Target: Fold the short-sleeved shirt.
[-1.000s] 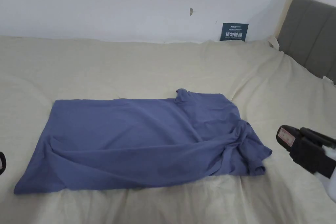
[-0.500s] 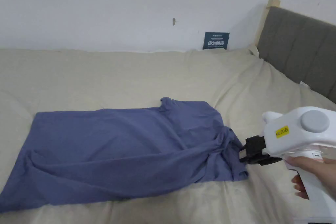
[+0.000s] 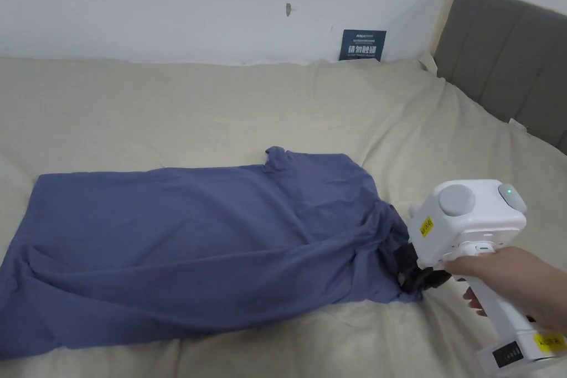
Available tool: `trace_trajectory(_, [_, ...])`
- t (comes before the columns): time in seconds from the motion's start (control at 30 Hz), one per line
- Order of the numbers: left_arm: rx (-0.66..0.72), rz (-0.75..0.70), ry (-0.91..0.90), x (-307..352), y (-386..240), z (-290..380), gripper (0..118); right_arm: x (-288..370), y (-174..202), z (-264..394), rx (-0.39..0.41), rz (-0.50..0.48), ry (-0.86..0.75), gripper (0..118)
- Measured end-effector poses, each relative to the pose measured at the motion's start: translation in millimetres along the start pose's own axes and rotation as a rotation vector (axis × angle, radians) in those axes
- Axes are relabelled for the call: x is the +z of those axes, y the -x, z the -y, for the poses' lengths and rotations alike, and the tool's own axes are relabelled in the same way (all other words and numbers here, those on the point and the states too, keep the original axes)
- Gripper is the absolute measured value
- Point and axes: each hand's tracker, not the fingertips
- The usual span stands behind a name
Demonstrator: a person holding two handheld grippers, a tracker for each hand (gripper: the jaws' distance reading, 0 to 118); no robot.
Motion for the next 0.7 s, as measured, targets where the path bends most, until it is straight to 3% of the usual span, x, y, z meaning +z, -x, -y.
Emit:
trace_trajectory(0.07, [0.037, 0.003, 0.046, -10.4, 4.8, 2.5, 0, 2.5, 1.3, 1.1, 0.087, 0.057, -0.018, 4])
trace_trajectory(0.17, [0.055, -0.041, 0.116, -30.6, 13.9, -7.2, 0, 8.6, -2.6, 6.6, 0.048, 0.009, -0.031, 4])
trace_trajectory(0.33, [0.063, -0.036, 0.356, -82.0, 38.6, -38.5, 0, 24.6, -0.6, 23.4, 0.071, 0.001, -0.084, 4])
trace_trajectory(0.37, [0.066, -0.028, 0.376, -89.7, 41.3, -42.0, 10, 25.6, 0.0, 25.6, 0.076, 0.005, -0.091, 4])
trace_trajectory(0.4, [0.086, -0.023, 0.400, -99.5, 45.2, -46.3, 35, 25.8, 1.0, 28.1, 0.082, 0.006, -0.094, 4])
trace_trajectory(0.43, [0.097, -0.031, 0.427, -110.2, 49.4, -48.2, 85, 24.6, 2.7, 27.9, 0.088, 0.007, -0.093, 4])
trace_trajectory(0.47, [0.078, -0.056, 0.466, -120.1, 52.7, -48.6, 114, 23.7, 3.2, 29.0, 0.090, 0.007, -0.091, 4])
trace_trajectory(0.57, [-0.078, -0.214, 0.473, -135.2, 47.7, -50.0, 114, 20.1, 5.3, 31.3, 0.088, 0.004, -0.081, 4])
trace_trajectory(0.63, [-0.138, -0.224, 0.550, -162.5, 63.4, -48.4, 112, 17.6, 8.0, 32.7, 0.094, 0.004, -0.078, 4])
trace_trajectory(0.7, [-0.157, -0.177, 0.651, -176.9, 62.5, -40.1, 98, 14.3, 8.0, 29.4, 0.098, 0.006, -0.073, 4])
